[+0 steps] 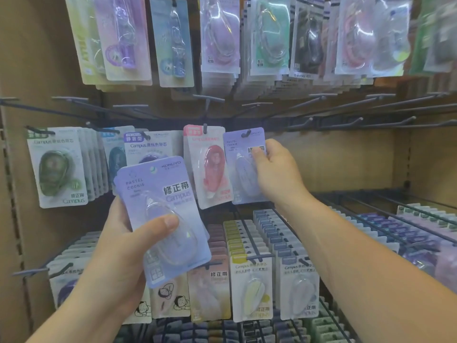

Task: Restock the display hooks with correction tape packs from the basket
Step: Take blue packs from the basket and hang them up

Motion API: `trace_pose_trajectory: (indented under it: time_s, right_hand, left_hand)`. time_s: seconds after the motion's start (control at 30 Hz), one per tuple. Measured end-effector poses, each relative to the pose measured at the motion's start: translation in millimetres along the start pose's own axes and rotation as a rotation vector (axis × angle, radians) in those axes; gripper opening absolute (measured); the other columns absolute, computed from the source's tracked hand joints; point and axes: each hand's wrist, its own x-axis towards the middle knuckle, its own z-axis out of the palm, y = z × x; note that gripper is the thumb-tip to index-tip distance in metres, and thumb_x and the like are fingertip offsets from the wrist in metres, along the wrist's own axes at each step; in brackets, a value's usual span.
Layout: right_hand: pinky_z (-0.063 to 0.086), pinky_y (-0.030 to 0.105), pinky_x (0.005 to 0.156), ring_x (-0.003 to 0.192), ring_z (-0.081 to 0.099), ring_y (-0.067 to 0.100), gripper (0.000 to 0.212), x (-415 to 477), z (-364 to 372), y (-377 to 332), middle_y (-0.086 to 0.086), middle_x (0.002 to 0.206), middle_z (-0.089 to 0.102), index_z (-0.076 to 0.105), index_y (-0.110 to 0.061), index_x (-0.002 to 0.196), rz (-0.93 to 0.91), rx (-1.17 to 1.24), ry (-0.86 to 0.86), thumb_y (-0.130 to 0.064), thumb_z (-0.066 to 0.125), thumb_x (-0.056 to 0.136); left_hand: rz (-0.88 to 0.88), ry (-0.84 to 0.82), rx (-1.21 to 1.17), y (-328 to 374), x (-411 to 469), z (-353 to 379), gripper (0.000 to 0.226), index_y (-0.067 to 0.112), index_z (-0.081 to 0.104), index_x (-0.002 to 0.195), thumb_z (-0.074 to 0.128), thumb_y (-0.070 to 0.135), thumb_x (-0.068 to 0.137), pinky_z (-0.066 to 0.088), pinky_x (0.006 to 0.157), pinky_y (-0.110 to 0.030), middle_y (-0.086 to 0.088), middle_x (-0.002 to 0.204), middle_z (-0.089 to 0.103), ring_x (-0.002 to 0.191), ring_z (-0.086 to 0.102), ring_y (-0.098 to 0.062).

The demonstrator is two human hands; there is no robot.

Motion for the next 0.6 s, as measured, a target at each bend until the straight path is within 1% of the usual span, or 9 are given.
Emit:
trace_pose_trajectory:
  time_s: [0.1, 0.13, 0.2, 0.23, 0.3, 0.33, 0.43, 0.5, 0.6]
  right_hand:
    - [0.041, 0.025, 0.062, 0.087, 0.058, 0.006, 0.021, 14.3, 8.1, 3.0, -0.006, 0.11, 0.063, 0.058, -0.022, 0.112, 0.035, -0.028, -0.018, -0.032, 0.041, 0.11]
    - [0.041, 0.026, 0.062, 0.086, 0.058, 0.008, 0.022, 19.3, 10.8, 4.6, -0.005, 0.108, 0.063, 0.059, -0.022, 0.109, 0.057, -0.035, -0.026, -0.032, 0.04, 0.11]
    - [0.04, 0.029, 0.061, 0.08, 0.056, 0.015, 0.027, 27.6, 15.1, 6.9, -0.002, 0.094, 0.063, 0.059, -0.02, 0.094, 0.092, -0.044, -0.038, -0.031, 0.041, 0.109]
    - [0.038, 0.03, 0.061, 0.078, 0.054, 0.019, 0.03, 31.0, 16.4, 7.7, 0.001, 0.089, 0.062, 0.059, -0.017, 0.089, 0.108, -0.055, -0.045, -0.031, 0.041, 0.109]
    - [0.038, 0.033, 0.064, 0.078, 0.054, 0.022, 0.035, 35.7, 17.1, 9.1, 0.008, 0.093, 0.066, 0.064, -0.01, 0.093, 0.141, -0.071, -0.067, -0.032, 0.042, 0.108]
    - [0.04, 0.033, 0.066, 0.08, 0.057, 0.021, 0.037, 36.2, 16.7, 9.4, 0.008, 0.097, 0.068, 0.066, -0.009, 0.098, 0.158, -0.065, -0.087, -0.034, 0.041, 0.108]
    - [0.049, 0.032, 0.07, 0.088, 0.063, 0.015, 0.033, 31.1, 10.2, 9.9, -0.001, 0.103, 0.068, 0.065, -0.017, 0.104, 0.199, -0.06, -0.118, -0.041, 0.042, 0.108]
    - [0.048, 0.024, 0.066, 0.088, 0.06, 0.006, 0.025, 21.9, 0.1, 8.9, -0.007, 0.105, 0.065, 0.059, -0.022, 0.11, 0.17, -0.057, -0.063, -0.041, 0.043, 0.108]
    - [0.042, 0.009, 0.055, 0.081, 0.057, -0.007, 0.014, -3.1, -19.7, -0.4, -0.016, 0.097, 0.059, 0.056, -0.025, 0.11, 0.059, 0.027, 0.041, -0.035, 0.046, 0.108]
  left_hand:
    - [-0.008, 0.004, 0.005, 1.8, -2.4, 1.6, 0.077, 0.024, 0.057, 0.145, 0.068, 0.011, 0.07, 0.063, 0.061, -0.045, -0.018, 0.116, 0.075, 0.084, 0.077, -0.04]
    - [-0.011, 0.009, 0.012, 1.5, -3.0, 1.4, 0.077, 0.026, 0.057, 0.144, 0.068, 0.012, 0.07, 0.063, 0.063, -0.046, -0.017, 0.118, 0.075, 0.088, 0.077, -0.041]
    - [-0.018, 0.025, 0.026, 0.7, -4.2, -0.2, 0.075, 0.03, 0.059, 0.142, 0.07, 0.014, 0.069, 0.064, 0.069, -0.047, -0.016, 0.122, 0.074, 0.097, 0.075, -0.04]
    - [-0.022, 0.033, 0.025, 0.3, -4.6, -1.0, 0.073, 0.03, 0.06, 0.14, 0.071, 0.015, 0.069, 0.064, 0.069, -0.046, -0.015, 0.123, 0.074, 0.097, 0.075, -0.038]
    - [-0.032, 0.031, 0.025, 0.9, -5.5, -1.6, 0.072, 0.029, 0.061, 0.138, 0.072, 0.015, 0.068, 0.064, 0.069, -0.044, -0.015, 0.122, 0.074, 0.095, 0.076, -0.036]
    - [-0.033, 0.026, 0.03, 1.7, -5.6, -1.8, 0.075, 0.029, 0.061, 0.139, 0.076, 0.015, 0.067, 0.064, 0.069, -0.045, -0.016, 0.123, 0.073, 0.096, 0.075, -0.037]
    - [-0.031, 0.019, 0.043, 4.4, -4.7, -1.2, 0.09, 0.03, 0.06, 0.14, 0.085, 0.028, 0.054, 0.065, 0.072, -0.047, -0.016, 0.125, 0.073, 0.1, 0.074, -0.04]
    - [-0.019, 0.027, 0.044, 5.9, -3.7, -0.5, 0.092, 0.03, 0.059, 0.142, 0.085, 0.031, 0.053, 0.065, 0.073, -0.049, -0.016, 0.126, 0.072, 0.103, 0.074, -0.043]
    - [0.007, 0.014, 0.043, 5.2, -3.6, 2.7, 0.081, 0.029, 0.06, 0.141, 0.082, 0.016, 0.065, 0.065, 0.071, -0.048, -0.015, 0.124, 0.073, 0.101, 0.075, -0.041]
